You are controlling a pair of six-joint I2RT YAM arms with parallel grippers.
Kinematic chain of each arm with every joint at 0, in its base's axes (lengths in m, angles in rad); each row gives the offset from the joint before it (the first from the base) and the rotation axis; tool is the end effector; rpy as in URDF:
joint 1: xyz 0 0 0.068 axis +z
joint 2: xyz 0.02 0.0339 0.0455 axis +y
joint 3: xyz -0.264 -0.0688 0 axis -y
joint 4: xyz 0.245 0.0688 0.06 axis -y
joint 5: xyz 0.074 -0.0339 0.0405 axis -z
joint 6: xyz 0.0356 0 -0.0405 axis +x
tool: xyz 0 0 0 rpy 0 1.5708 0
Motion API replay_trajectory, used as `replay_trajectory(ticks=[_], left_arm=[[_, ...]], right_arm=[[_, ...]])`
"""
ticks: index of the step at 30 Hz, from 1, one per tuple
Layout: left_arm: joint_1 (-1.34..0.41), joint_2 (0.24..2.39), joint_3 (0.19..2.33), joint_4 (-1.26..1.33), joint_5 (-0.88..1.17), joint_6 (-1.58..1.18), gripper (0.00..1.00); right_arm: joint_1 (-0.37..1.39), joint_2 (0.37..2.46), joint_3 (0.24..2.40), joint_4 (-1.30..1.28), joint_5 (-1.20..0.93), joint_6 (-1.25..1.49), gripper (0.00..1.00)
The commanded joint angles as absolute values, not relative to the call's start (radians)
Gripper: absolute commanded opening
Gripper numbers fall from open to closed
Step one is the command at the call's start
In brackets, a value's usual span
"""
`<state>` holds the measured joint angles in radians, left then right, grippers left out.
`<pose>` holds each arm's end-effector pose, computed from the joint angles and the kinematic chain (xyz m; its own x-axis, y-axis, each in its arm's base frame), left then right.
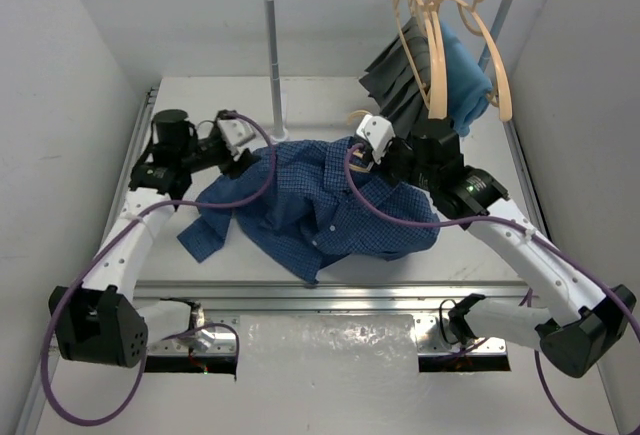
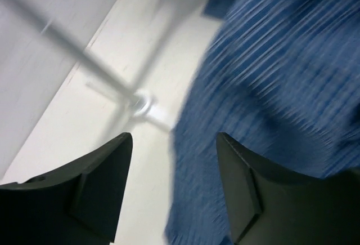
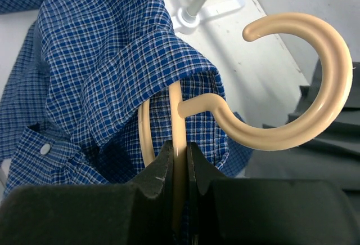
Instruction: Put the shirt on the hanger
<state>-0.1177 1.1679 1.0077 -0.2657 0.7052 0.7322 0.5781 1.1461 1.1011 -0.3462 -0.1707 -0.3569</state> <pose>0.2555 -0.0534 0.3347 0.1465 0.4953 -0.8563 0.7767 0.4784 0.4096 0.2140 0.1469 0.3614 -0.0651 -0.4536 -0.8888 -0.7394 0.6201 -0.2623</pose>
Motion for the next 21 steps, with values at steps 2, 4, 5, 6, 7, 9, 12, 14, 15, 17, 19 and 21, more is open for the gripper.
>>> replay_trajectory(ticks=[2, 4, 5, 6, 7, 9, 12, 14, 15, 17, 19, 21], left_arm=[[0.029, 1.204, 1.035, -0.288, 0.815, 0.779, 0.61], [0.029, 1.221, 1.013, -0.325, 0.830, 0.842, 0.65], [0.029, 1.233, 0.997, -0.315, 0.839, 0.847, 0.65], [0.028, 1.241, 0.968, -0.277, 0.848, 0.838, 0.65], [0.028, 1.249, 0.954, -0.262, 0.854, 0.836, 0.65], [0.025, 1.285, 0.930, -0.236, 0.865, 0.842, 0.65], [0.023, 1.351, 0.920, -0.184, 0.821, 0.815, 0.62], [0.025, 1.399, 0.919, -0.103, 0.773, 0.746, 0.37], [0.026, 1.413, 0.922, -0.078, 0.731, 0.724, 0.22], [0.035, 1.445, 0.927, -0.019, 0.691, 0.648, 0.00], [0.041, 1.457, 0.928, -0.018, 0.706, 0.637, 0.00], [0.041, 1.459, 0.917, 0.020, 0.712, 0.624, 0.00]], right_arm=[[0.577, 1.130, 1.232, -0.367, -0.129, -0.396, 0.00], [0.577, 1.140, 1.249, -0.379, -0.152, -0.393, 0.00], [0.577, 1.140, 1.262, -0.377, -0.161, -0.388, 0.00], [0.577, 1.141, 1.270, -0.382, -0.170, -0.385, 0.00], [0.577, 1.146, 1.278, -0.387, -0.172, -0.384, 0.00], [0.577, 1.154, 1.302, -0.391, -0.161, -0.377, 0.00], [0.577, 1.177, 1.345, -0.399, -0.103, -0.377, 0.00], [0.577, 1.195, 1.385, -0.416, -0.065, -0.382, 0.00], [0.577, 1.198, 1.397, -0.425, -0.054, -0.385, 0.00], [0.577, 1.200, 1.423, -0.436, -0.014, -0.394, 0.00], [0.577, 1.193, 1.421, -0.436, 0.000, -0.411, 0.00], [0.577, 1.180, 1.414, -0.434, 0.031, -0.417, 0.00]])
